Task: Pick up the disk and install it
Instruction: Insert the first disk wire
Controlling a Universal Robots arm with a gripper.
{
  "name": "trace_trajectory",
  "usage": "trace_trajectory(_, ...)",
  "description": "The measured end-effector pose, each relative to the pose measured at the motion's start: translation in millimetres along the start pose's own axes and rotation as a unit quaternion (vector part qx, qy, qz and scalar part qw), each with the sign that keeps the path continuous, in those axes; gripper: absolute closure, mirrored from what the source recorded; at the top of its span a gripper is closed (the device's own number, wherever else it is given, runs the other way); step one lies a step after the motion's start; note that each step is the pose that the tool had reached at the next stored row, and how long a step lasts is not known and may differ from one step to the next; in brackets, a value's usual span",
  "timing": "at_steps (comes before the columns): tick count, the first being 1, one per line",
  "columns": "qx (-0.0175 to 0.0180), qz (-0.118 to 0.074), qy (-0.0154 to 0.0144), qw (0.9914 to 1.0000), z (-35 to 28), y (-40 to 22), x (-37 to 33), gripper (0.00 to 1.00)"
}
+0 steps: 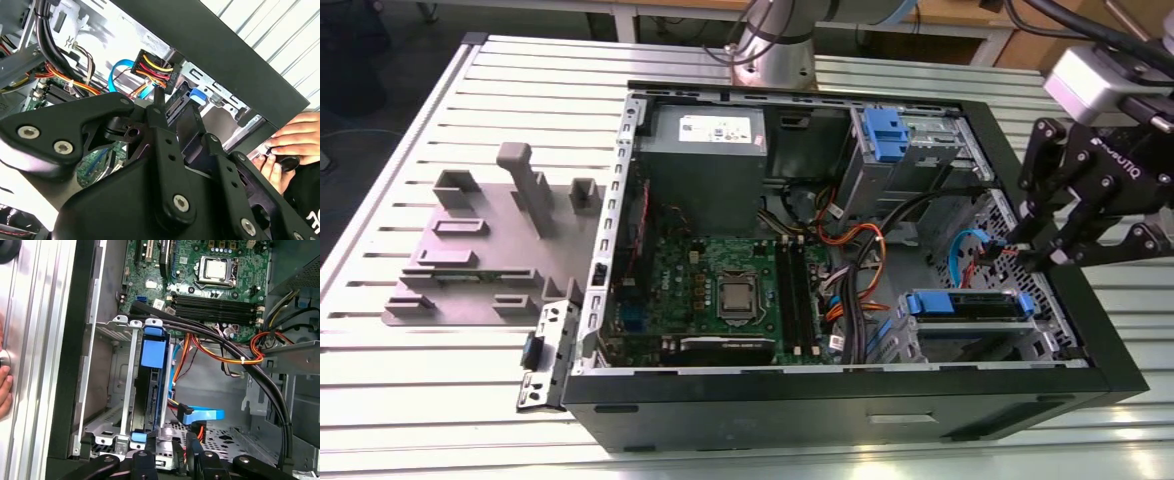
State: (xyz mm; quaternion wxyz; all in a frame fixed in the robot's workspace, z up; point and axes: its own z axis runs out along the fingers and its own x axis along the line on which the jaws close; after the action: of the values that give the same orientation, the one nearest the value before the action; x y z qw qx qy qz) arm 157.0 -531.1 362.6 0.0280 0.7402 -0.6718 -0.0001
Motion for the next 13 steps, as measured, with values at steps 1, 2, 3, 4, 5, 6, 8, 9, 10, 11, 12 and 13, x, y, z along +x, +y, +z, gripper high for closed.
trace_trajectory(1,0.0000,0.000,0.0000,1.00000,0.1,-0.4,-0.9,0.63)
trace_trajectory(2,0.0000,0.000,0.0000,1.00000,0.3,-0.6,-1.6,0.63)
trace_trajectory(3,0.0000,0.000,0.0000,1.00000,0.5,-0.8,-2.0,0.63)
trace_trajectory(4,0.0000,0.000,-0.0001,1.00000,0.8,-1.2,-2.2,0.63)
trace_trajectory(5,0.0000,0.000,0.0000,1.00000,0.9,-1.5,-2.2,0.63)
trace_trajectory(6,0.0000,0.000,0.0001,1.00000,0.9,-1.8,-2.3,0.63)
trace_trajectory(8,0.0000,0.000,0.0001,1.00000,1.2,-3.6,-2.7,0.63)
trace_trajectory(9,0.0000,0.000,0.0001,1.00000,1.3,-4.8,-2.9,0.63)
trace_trajectory(10,0.0000,0.000,0.0001,1.00000,1.4,-5.8,-3.0,0.63)
trace_trajectory(11,0.0000,0.000,0.0002,1.00000,1.5,-6.8,-3.2,0.63)
trace_trajectory(12,0.0000,0.000,0.0003,1.00000,1.8,-7.4,-3.3,0.63)
trace_trajectory(13,-0.0001,0.000,0.0009,1.00000,2.1,-7.9,-3.5,0.63)
